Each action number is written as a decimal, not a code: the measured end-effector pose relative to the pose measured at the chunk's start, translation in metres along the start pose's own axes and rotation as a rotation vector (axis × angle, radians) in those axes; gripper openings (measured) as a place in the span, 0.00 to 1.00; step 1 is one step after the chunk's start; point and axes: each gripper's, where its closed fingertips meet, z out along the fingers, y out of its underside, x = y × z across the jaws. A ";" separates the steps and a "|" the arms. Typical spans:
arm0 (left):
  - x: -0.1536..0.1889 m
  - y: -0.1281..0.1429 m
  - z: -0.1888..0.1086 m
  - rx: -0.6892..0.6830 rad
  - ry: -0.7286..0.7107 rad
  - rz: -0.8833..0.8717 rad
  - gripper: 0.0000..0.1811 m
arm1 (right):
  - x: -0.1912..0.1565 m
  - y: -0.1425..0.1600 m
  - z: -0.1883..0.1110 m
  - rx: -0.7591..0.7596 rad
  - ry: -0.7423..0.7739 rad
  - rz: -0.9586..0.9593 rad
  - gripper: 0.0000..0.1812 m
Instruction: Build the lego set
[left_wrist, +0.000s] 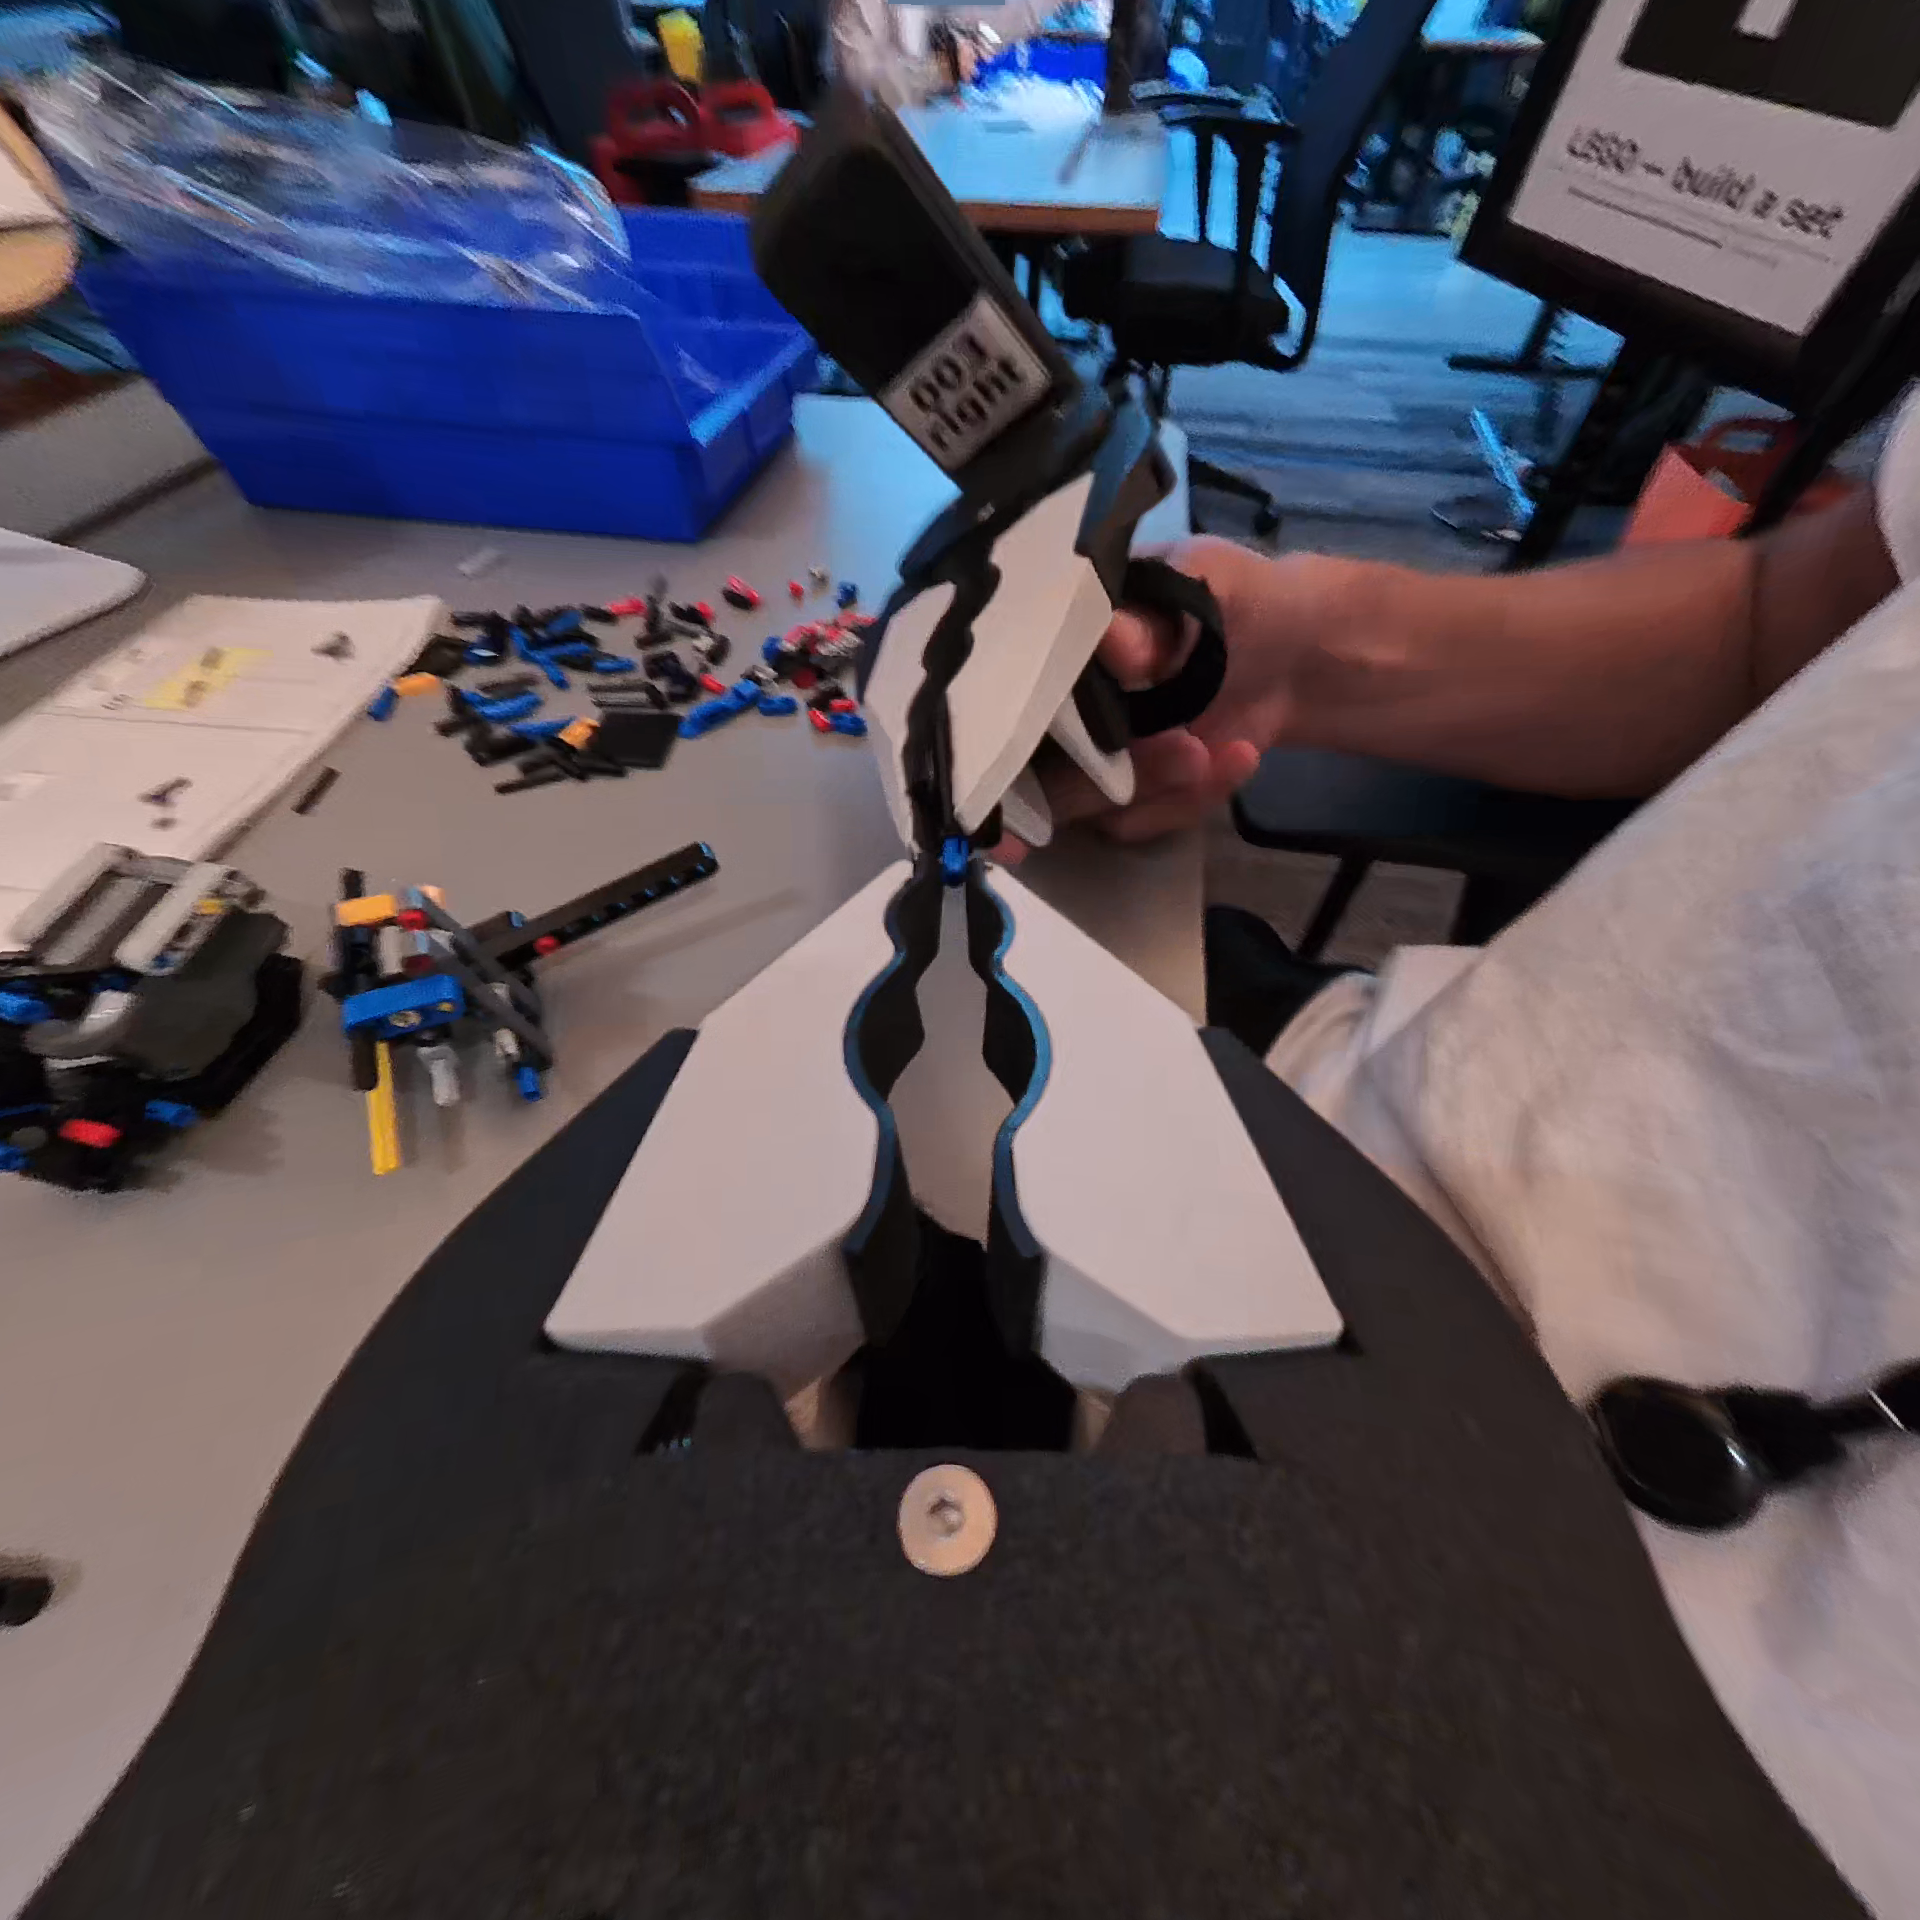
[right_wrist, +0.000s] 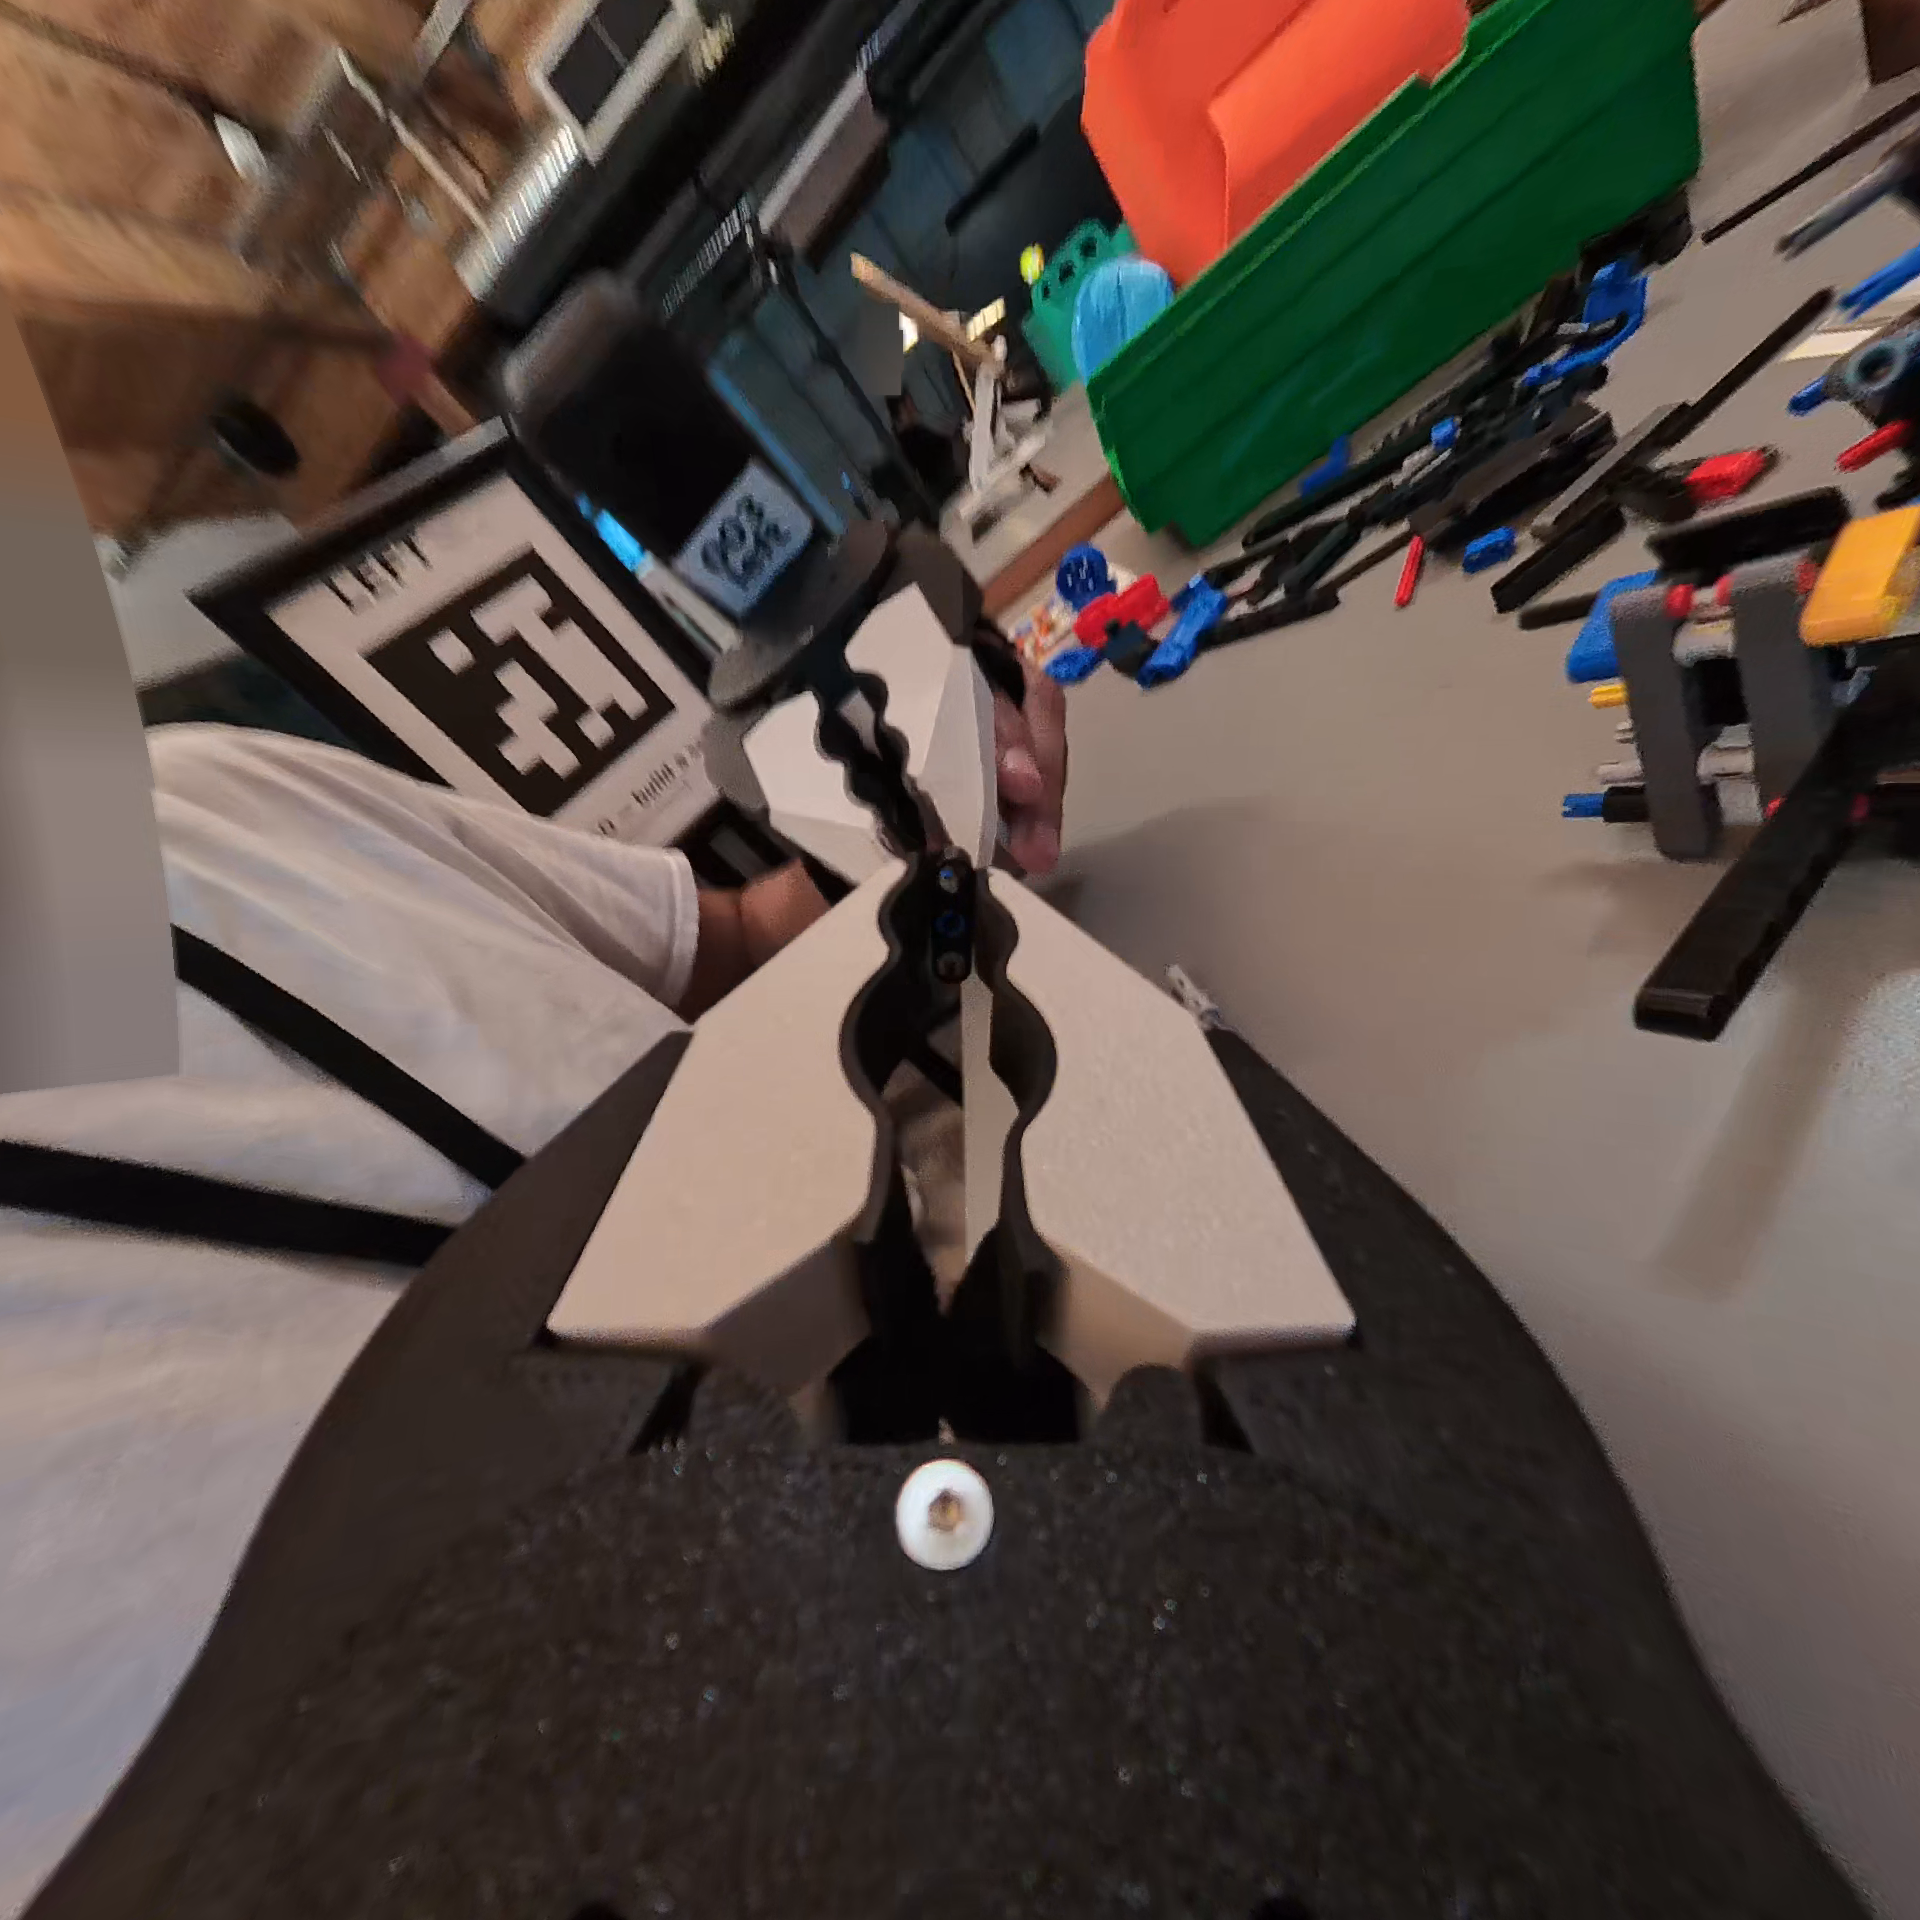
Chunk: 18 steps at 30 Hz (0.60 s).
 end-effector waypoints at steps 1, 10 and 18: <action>-0.004 -0.001 -0.001 0.011 -0.028 0.002 0.02 | 0.001 -0.007 -0.001 0.050 -0.001 0.012 0.03; 0.006 -0.009 0.015 0.111 0.038 -0.159 0.10 | -0.018 -0.036 -0.005 0.331 -0.111 0.009 0.03; 0.008 -0.031 0.009 0.276 0.161 -0.373 0.02 | -0.020 -0.031 0.001 0.320 -0.044 -0.101 0.03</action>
